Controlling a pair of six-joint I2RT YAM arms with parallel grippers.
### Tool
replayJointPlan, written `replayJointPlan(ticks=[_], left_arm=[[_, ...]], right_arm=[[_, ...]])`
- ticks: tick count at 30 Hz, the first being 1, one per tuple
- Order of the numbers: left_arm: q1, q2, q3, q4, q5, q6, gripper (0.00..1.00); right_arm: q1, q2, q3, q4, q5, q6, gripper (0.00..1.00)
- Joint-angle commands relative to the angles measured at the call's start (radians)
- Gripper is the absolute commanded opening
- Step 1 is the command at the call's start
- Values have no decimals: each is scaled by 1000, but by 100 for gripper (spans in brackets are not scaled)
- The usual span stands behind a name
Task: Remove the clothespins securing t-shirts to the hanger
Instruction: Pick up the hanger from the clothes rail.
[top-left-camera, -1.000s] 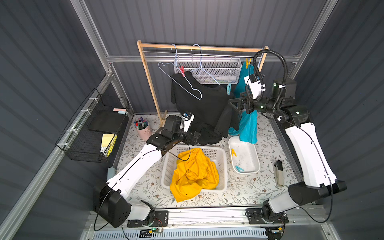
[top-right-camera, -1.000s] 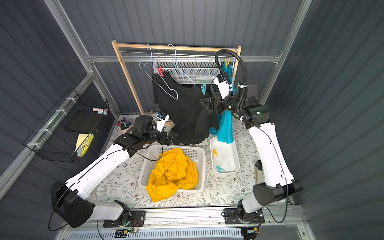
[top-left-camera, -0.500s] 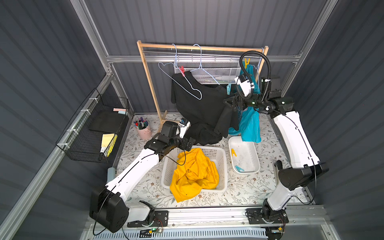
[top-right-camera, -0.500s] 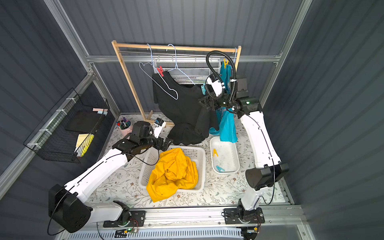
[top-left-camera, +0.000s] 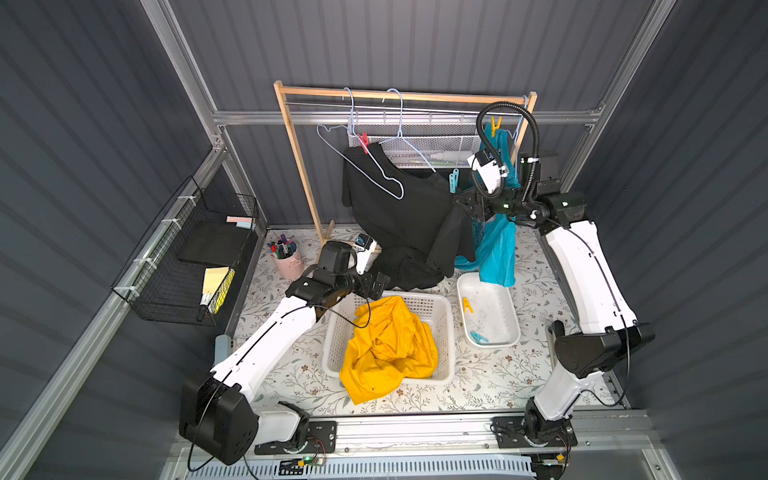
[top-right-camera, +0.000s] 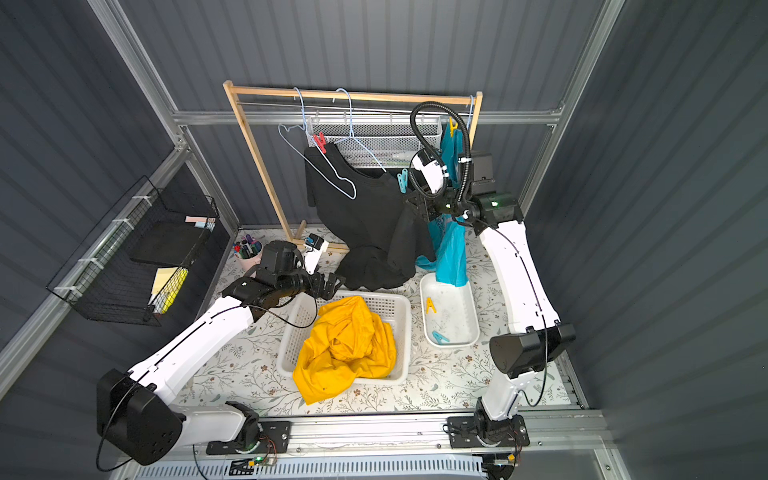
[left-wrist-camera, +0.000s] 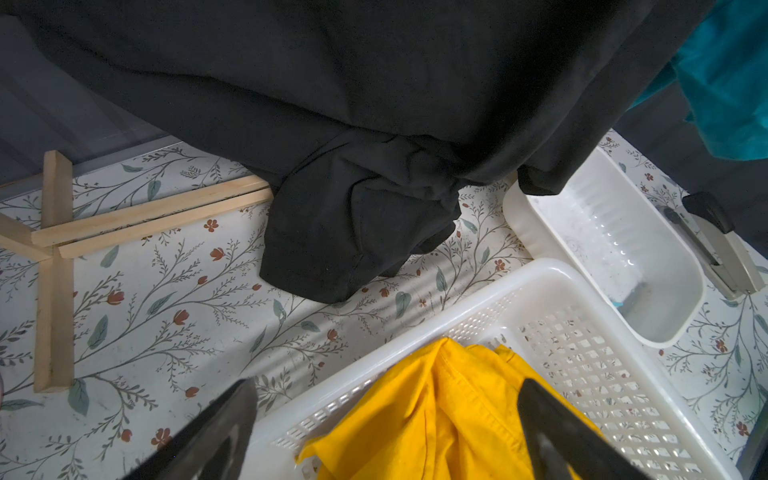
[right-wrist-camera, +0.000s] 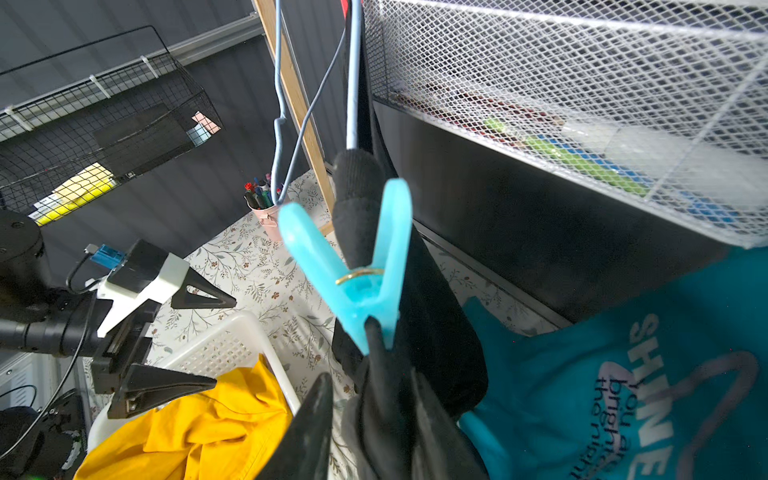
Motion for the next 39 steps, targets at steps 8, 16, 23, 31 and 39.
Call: replayJointPlan(ticks=[8,16,23,31,39], left_arm=[[10,-21,-13,10,42,-18,99],[10,-20,-20,16,42,-20,99],[10,-24,-21,18,37,-20,100],[10,-38,-31,24,30,-14,100],[10,-39,-32,27,21,-18,99]], right_arm=[[5,55,58,26,-58,38,21],[21,75,85,45,-58,76,0],[21,-4,-48,318,-81,252,0],[39,-138,-263,660,49,368,0],[41,-212,-311,697,104,345,0]])
